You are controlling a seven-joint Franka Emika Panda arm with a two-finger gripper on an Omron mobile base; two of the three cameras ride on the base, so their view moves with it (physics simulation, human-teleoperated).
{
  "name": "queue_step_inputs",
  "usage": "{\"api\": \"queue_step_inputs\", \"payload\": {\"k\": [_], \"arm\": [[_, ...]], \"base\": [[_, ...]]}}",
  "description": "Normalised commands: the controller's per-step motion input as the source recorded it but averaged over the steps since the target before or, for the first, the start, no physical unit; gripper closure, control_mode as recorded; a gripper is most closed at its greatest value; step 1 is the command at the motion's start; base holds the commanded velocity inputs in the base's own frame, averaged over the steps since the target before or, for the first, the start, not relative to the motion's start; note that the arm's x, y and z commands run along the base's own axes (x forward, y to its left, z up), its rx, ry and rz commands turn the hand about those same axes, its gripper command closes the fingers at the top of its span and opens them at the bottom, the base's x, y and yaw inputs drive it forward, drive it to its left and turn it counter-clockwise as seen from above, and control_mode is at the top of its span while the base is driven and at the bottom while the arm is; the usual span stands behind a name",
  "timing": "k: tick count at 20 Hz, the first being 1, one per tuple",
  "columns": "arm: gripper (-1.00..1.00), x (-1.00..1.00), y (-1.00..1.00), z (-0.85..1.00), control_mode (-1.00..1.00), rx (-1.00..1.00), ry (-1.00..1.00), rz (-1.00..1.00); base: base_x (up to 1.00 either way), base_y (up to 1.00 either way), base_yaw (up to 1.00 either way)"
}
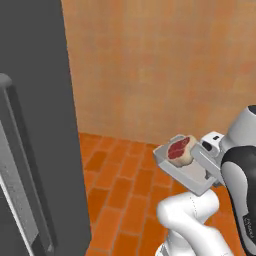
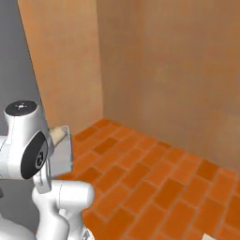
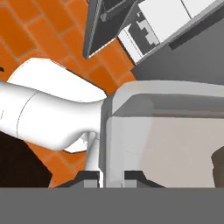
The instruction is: Take the meat container that has the steak and place it on the second highest rack of the freezer. Then take the vegetable container that has the corn and carrot and place it on the highest rack of the freezer.
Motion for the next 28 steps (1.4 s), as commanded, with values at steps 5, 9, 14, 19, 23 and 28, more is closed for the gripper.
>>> {"api": "queue_step_inputs", "payload": {"k": [5,9,14,19,23,28], "arm": [[1.00,0.00,0.00,0.00,1.00,0.00,0.00,0.00],[1.00,0.00,0.00,0.00,1.00,0.00,0.00,0.00],[1.00,0.00,0.00,0.00,1.00,0.00,0.00,0.00],[1.00,0.00,0.00,0.00,1.00,0.00,0.00,0.00],[1.00,0.00,0.00,0.00,1.00,0.00,0.00,0.00],[1.00,0.00,0.00,0.00,1.00,0.00,0.00,0.00]], "base": [[0.16,0.00,0.86],[0.04,0.00,0.79],[0.05,-0.02,0.72],[0.14,-0.15,0.67],[0.14,-0.09,0.53],[0.42,-0.14,0.32]]}}
